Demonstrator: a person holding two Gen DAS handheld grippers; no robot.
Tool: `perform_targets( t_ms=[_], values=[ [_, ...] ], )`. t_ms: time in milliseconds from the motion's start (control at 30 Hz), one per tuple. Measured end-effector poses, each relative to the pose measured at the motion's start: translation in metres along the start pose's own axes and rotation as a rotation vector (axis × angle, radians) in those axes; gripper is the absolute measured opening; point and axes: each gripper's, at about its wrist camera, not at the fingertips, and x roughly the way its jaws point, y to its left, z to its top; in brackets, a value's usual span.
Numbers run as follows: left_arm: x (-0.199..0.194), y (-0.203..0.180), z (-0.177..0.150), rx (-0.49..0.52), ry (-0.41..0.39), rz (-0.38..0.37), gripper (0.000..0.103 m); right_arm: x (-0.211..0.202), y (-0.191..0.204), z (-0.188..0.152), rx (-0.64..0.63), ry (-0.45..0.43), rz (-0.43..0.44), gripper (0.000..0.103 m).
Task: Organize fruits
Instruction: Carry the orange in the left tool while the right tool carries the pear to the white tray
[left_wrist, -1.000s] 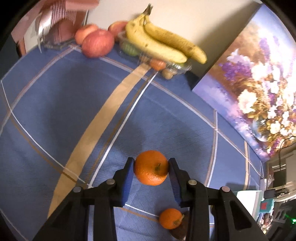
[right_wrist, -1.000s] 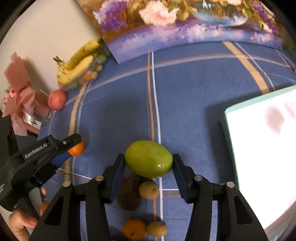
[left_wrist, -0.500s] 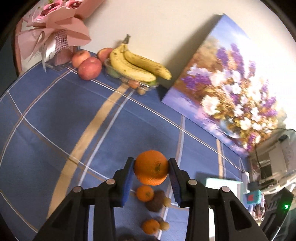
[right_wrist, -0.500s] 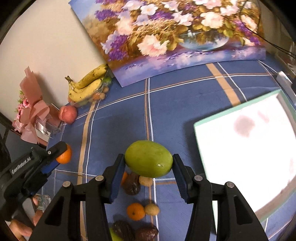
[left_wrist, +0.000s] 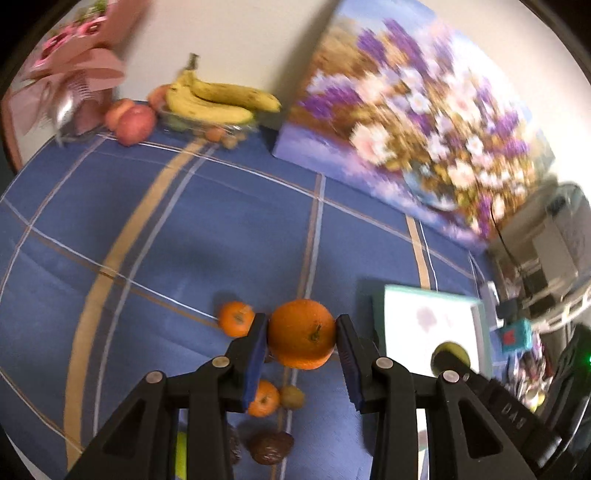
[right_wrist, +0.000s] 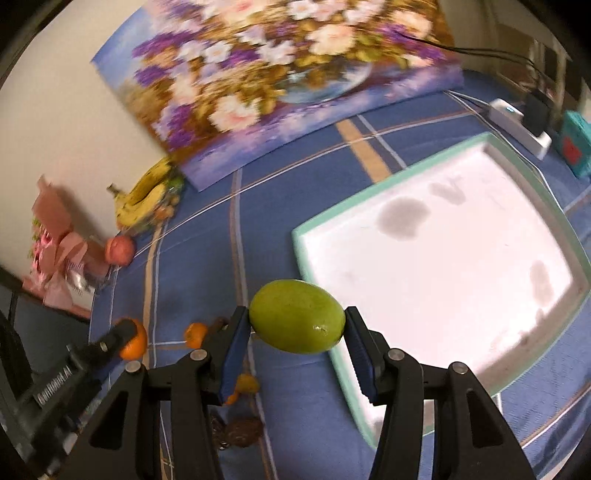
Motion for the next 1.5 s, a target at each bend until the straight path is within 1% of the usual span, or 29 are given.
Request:
perform_targets(
  t_ms=[100, 267, 400, 500, 667, 733, 833, 1000, 1100, 1267, 1333, 1500],
  values=[
    [0.008, -0.022, -0.008, 0.051, 0.028, -0.013, 0.04, -0.004, -0.016, 0.005, 0.03, -0.012, -0.009, 0.053],
    [0.016, -0.056, -0.021, 0.127, 0.048, -0.019, 0.04, -0.016, -0.055, 0.015, 0.101, -0.052, -0.061, 0.053],
    [0.025, -0.081, -0.031, 0.178, 0.077, -0.066, 0.04, -0.024, -0.08, 0.022, 0.122, -0.081, -0.145, 0.053],
    [0.031, -0.103, -0.04, 0.243, 0.082, -0.073, 0.04, -0.029, -0.101, 0.025, 0.166, -0.1, -0.168, 0.053],
    [0.036, -0.135, -0.049, 0.322, 0.08, -0.141, 0.04, -0.042, -0.121, 0.032, 0.199, -0.149, -0.202, 0.053],
    [0.04, -0.149, -0.053, 0.363, 0.077, -0.159, 0.04, -0.048, -0.13, 0.034, 0.208, -0.17, -0.226, 0.053],
    [0.05, -0.163, -0.059, 0.405, 0.095, -0.169, 0.04, -0.051, -0.146, 0.036, 0.247, -0.18, -0.244, 0.053],
    [0.068, -0.177, -0.071, 0.464, 0.121, -0.146, 0.04, -0.045, -0.172, 0.034, 0.313, -0.158, -0.249, 0.053],
    [0.081, -0.179, -0.076, 0.471, 0.146, -0.137, 0.04, -0.041, -0.186, 0.034, 0.34, -0.148, -0.261, 0.053],
    [0.095, -0.18, -0.085, 0.489, 0.168, -0.117, 0.04, -0.03, -0.201, 0.033, 0.381, -0.124, -0.281, 0.053],
    [0.1, -0.179, -0.089, 0.494, 0.181, -0.109, 0.04, -0.025, -0.207, 0.03, 0.397, -0.107, -0.301, 0.053],
    [0.114, -0.179, -0.096, 0.502, 0.214, -0.09, 0.04, -0.015, -0.212, 0.029, 0.411, -0.082, -0.307, 0.053]
  ],
)
